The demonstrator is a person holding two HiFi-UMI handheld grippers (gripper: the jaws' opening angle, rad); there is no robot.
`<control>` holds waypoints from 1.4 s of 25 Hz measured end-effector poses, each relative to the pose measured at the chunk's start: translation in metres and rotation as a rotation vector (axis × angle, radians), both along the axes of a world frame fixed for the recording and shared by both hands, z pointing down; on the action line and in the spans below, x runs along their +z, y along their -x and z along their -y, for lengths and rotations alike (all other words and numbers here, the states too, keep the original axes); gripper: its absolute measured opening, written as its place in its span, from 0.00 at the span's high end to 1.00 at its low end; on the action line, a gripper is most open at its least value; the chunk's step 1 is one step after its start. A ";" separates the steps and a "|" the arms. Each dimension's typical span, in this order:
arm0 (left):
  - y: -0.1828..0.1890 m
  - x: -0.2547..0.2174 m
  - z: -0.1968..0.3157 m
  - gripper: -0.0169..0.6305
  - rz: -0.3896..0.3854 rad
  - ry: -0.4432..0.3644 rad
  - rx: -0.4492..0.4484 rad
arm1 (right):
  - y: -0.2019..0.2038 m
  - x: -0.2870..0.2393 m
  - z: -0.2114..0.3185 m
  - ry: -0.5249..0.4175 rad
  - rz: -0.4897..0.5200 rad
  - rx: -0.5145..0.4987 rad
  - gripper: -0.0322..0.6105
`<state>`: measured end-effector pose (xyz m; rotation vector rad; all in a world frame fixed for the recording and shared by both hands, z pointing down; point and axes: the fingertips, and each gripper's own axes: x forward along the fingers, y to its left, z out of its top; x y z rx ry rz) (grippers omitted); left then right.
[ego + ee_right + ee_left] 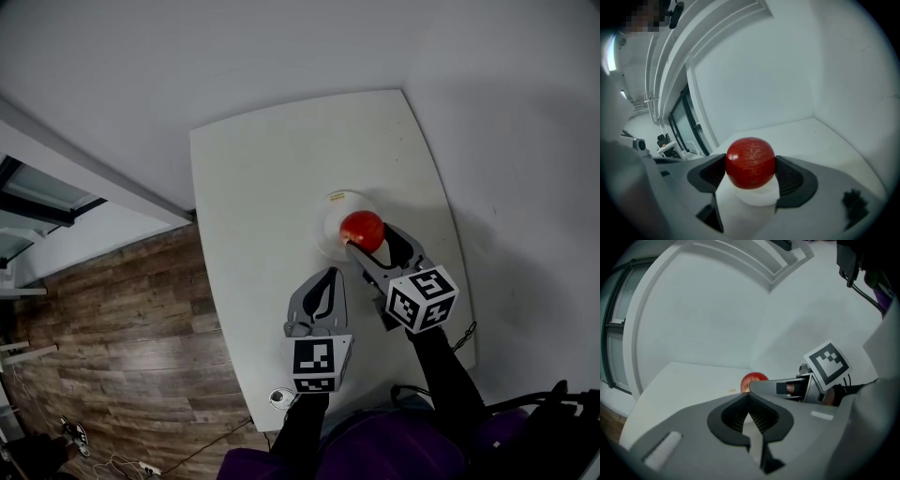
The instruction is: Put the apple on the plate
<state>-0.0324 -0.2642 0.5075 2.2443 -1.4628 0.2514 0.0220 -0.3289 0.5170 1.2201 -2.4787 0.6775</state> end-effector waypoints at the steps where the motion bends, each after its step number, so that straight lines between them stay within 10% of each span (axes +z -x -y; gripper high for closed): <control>1: 0.000 0.002 0.000 0.96 -0.002 0.004 -0.001 | 0.000 0.003 0.000 0.006 -0.004 -0.001 0.44; 35: 0.006 0.015 0.002 0.96 -0.002 0.033 -0.017 | 0.006 0.050 0.001 0.087 -0.097 -0.048 0.44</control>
